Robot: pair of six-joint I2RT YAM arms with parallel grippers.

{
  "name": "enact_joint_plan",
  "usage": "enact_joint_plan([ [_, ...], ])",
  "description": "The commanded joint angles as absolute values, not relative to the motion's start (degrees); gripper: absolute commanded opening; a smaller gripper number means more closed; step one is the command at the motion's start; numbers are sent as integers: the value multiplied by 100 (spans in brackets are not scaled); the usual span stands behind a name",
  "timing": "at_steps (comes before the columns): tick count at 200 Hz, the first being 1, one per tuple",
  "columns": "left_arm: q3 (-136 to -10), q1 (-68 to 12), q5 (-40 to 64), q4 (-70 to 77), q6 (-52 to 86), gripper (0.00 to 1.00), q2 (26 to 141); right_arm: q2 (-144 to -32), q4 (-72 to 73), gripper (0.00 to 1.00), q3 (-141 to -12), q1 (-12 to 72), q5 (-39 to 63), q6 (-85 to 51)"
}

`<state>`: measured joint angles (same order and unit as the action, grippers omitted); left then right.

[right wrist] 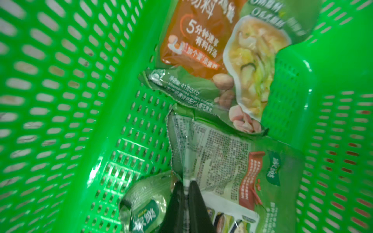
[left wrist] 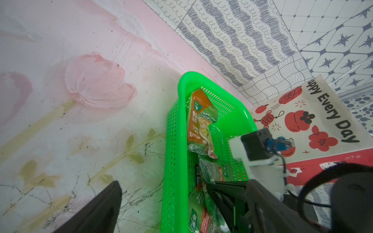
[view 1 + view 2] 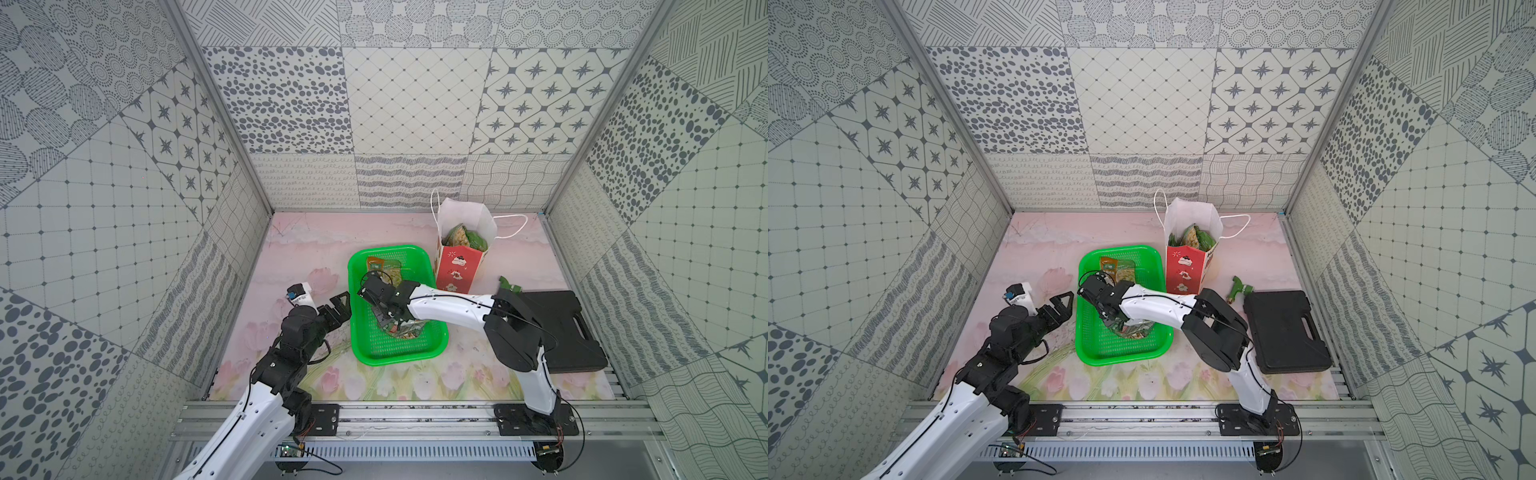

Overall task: Place the condiment packets inside the bag
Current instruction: Pick up the condiment packet from the storage box.

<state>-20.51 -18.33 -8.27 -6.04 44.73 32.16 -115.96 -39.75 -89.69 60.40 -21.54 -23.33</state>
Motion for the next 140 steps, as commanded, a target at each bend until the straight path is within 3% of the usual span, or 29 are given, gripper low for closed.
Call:
enact_joint_plan([
  [1,-2030,-1795,-811,-575,4409,100,3209,-10695,-3293,0,-8684,6053,-2200,-2225],
  [140,-2034,-1808,-684,-484,4377,99,3313,-8156,-1589,0,-7978,5494,-193,-2567],
])
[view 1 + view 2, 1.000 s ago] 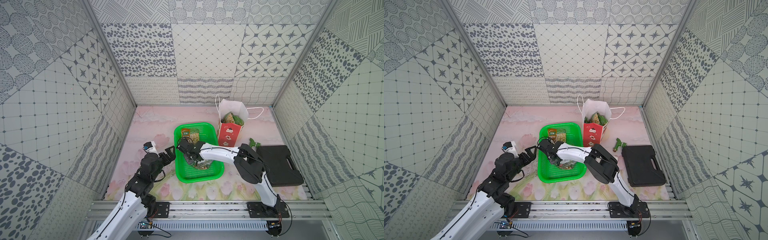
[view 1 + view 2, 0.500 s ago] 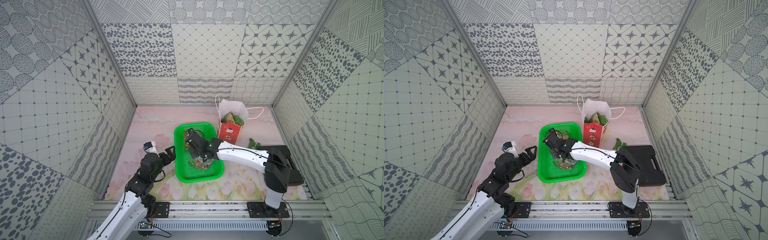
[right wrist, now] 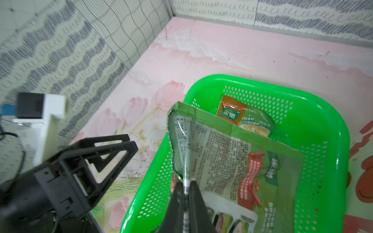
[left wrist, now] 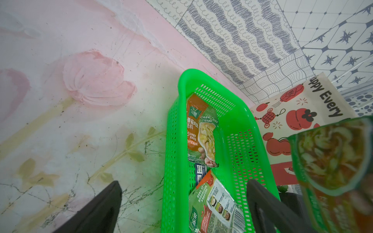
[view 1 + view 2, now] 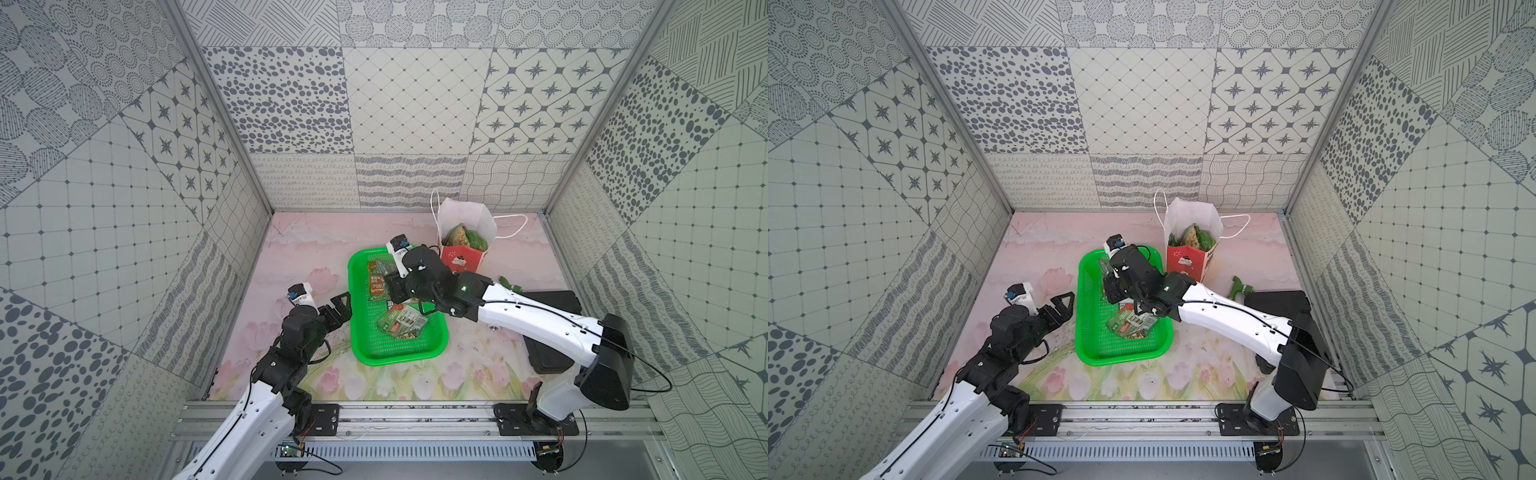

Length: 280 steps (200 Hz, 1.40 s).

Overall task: Place the condiment packets inside the bag
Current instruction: Place the condiment packet in the paper bag.

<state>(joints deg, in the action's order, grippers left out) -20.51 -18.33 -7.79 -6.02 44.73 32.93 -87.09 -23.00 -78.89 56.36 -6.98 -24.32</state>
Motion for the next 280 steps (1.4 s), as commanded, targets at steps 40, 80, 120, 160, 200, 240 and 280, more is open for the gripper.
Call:
enact_joint_plan([
  [40,-2040,-1798,-638,-472,4390,100,3317,-7337,-987,0,-7908,5165,-43,-2575],
  [80,-2039,-1796,-633,-477,4388,100,3328,-6756,-300,0,-7694,4621,-41,-2824],
  [120,-2041,-1802,-636,-480,4386,99,3331,-6735,-75,0,-7726,3875,96,-3124],
  [160,-2047,-1800,-642,-474,4390,100,3335,-7077,-123,0,-7757,2998,493,-3868],
  [200,-2051,-1802,-642,-470,4392,99,3348,-7478,-305,0,-7632,2382,886,-4808],
  [240,-2068,-1794,-694,-535,4375,99,3329,-7457,-1152,0,-7331,2245,823,-5401],
  [280,-2067,-1798,-650,-485,4402,99,3400,-7305,-1731,0,-7134,2276,862,-6070],
])
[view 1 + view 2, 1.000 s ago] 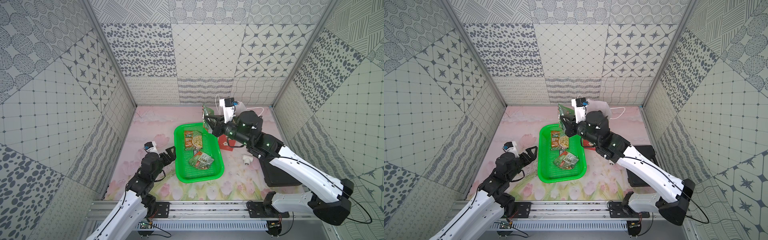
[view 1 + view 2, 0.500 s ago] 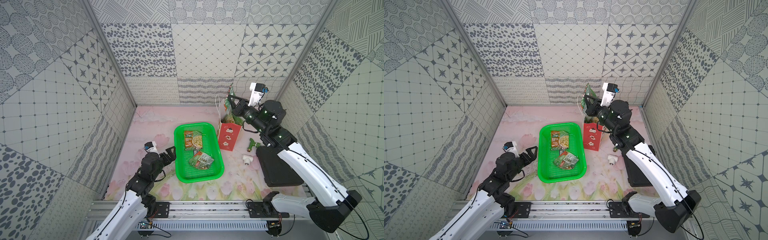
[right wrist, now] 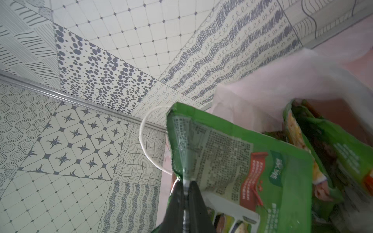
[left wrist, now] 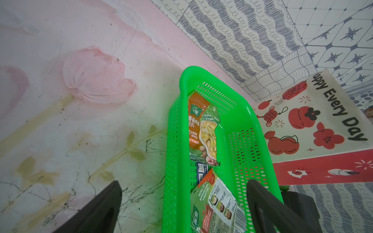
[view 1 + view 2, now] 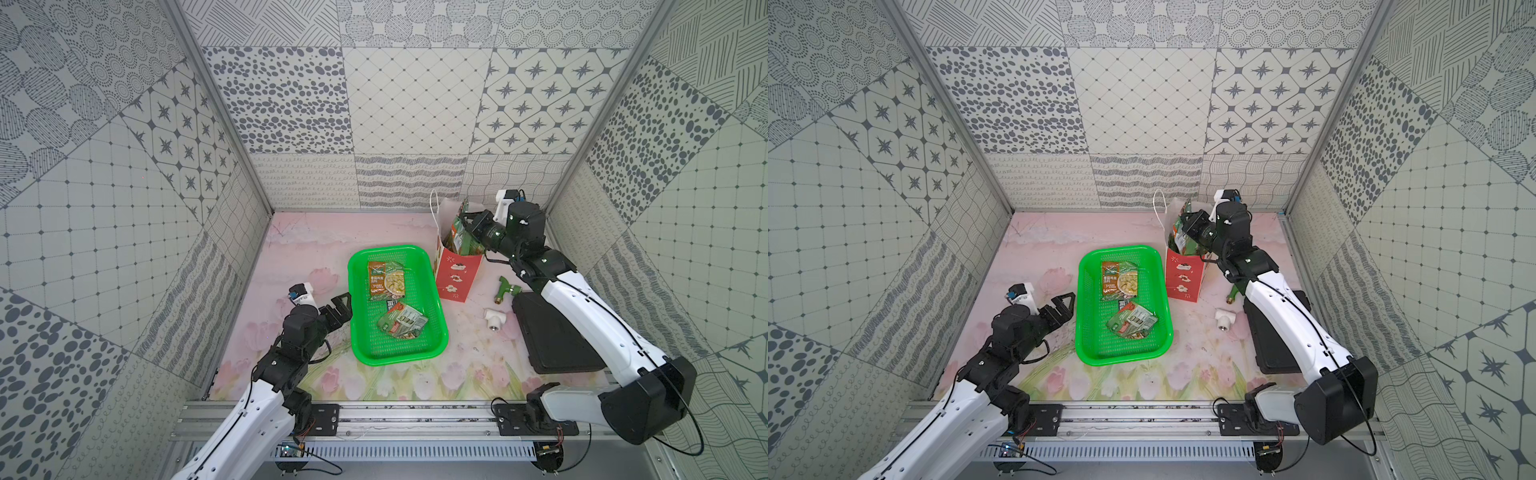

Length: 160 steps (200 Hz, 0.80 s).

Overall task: Place the condiment packets inside the bag
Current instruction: Place the condiment packet in the paper bag.

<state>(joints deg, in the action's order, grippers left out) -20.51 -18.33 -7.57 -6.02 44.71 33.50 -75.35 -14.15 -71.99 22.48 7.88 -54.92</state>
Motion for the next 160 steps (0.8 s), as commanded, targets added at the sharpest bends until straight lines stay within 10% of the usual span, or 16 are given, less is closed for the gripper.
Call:
enact_joint_plan([
  [1,-2070,-1800,-646,-480,4398,99,3401,-7300,-1736,0,-7131,2272,862,-6080],
  [82,-2090,-1800,-608,-480,4356,99,3403,-7908,-1854,0,-7616,2266,898,-5622],
  [103,-2099,-1796,-565,-471,4341,99,3410,-7983,-1824,40,-7734,2264,1120,-5423],
  [160,-2169,-1810,-231,-310,4155,99,3561,-7637,-1983,70,-7962,2264,1546,-4654],
])
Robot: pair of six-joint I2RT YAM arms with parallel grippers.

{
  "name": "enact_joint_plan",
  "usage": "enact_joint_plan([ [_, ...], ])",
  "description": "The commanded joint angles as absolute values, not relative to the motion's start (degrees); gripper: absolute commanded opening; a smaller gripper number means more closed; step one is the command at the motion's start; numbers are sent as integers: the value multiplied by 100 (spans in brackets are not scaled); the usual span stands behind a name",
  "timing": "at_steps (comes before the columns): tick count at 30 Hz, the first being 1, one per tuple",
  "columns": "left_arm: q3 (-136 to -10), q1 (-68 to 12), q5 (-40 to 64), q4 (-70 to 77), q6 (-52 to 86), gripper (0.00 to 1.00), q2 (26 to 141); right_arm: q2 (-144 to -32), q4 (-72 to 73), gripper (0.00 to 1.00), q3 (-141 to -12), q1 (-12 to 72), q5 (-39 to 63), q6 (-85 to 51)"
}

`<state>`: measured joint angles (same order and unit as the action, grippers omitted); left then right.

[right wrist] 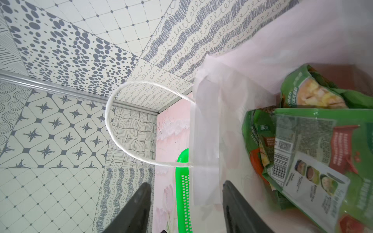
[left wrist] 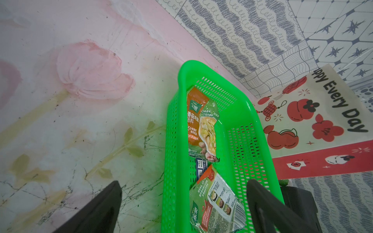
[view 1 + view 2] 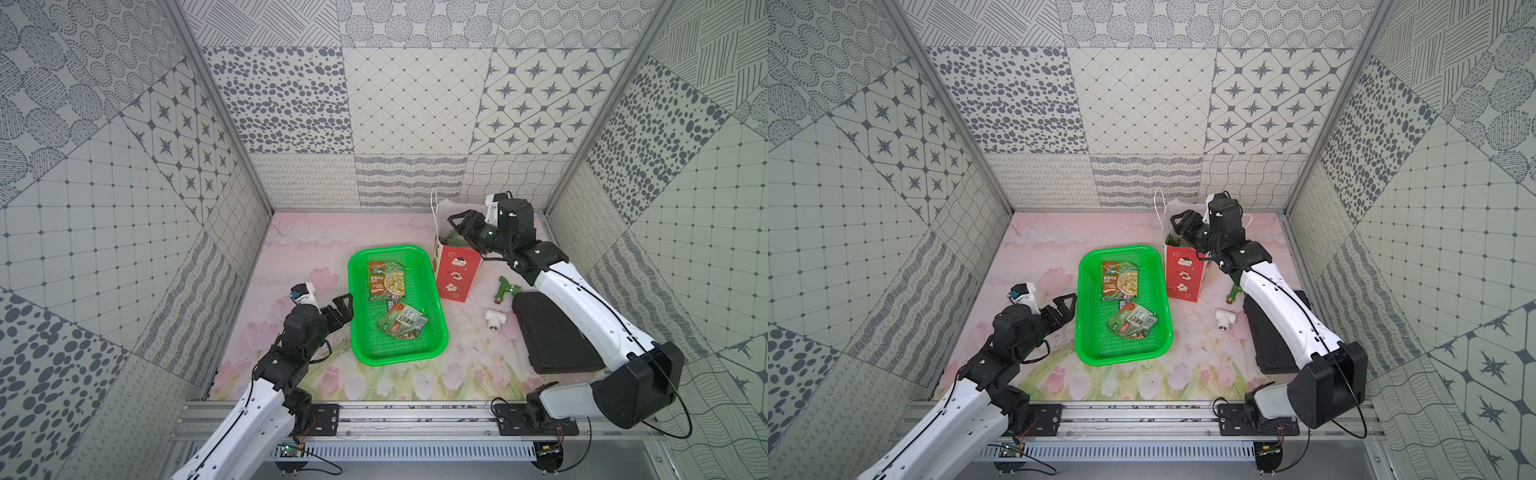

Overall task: Place the condiment packets inside the bag
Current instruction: Place the condiment packet in the paper bag, then pick up the condiment packet from the storage box.

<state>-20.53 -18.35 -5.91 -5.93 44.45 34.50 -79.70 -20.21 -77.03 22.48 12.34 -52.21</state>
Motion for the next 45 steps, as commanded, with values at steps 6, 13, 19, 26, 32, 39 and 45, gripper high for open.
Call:
enact_joint_plan([
  [6,-2326,-1890,-94,-305,3980,99,3794,-7203,-2255,88,-7842,2266,1714,-3910],
  [13,-2602,-2235,-199,-468,3719,99,3962,-6285,-2669,97,-7314,2267,1600,-3004],
  [19,-2965,-2681,-434,-693,3386,99,4267,-5096,-2664,97,-6303,2264,1151,-2450],
  [26,-3288,-2920,-106,-646,3097,100,4669,-3960,-2311,97,-4756,2261,535,-2241],
  [32,-4267,-2996,-37,-1296,3132,94,5947,-3029,-1644,97,-3727,2266,162,-2212],
  [39,-5210,-3109,-490,-1921,3228,78,7309,-2515,-1232,97,-3132,2265,-329,-2264],
  [45,-5975,-3120,-1220,-2411,3246,68,8419,-2512,-1248,97,-2991,2259,-667,-2215],
])
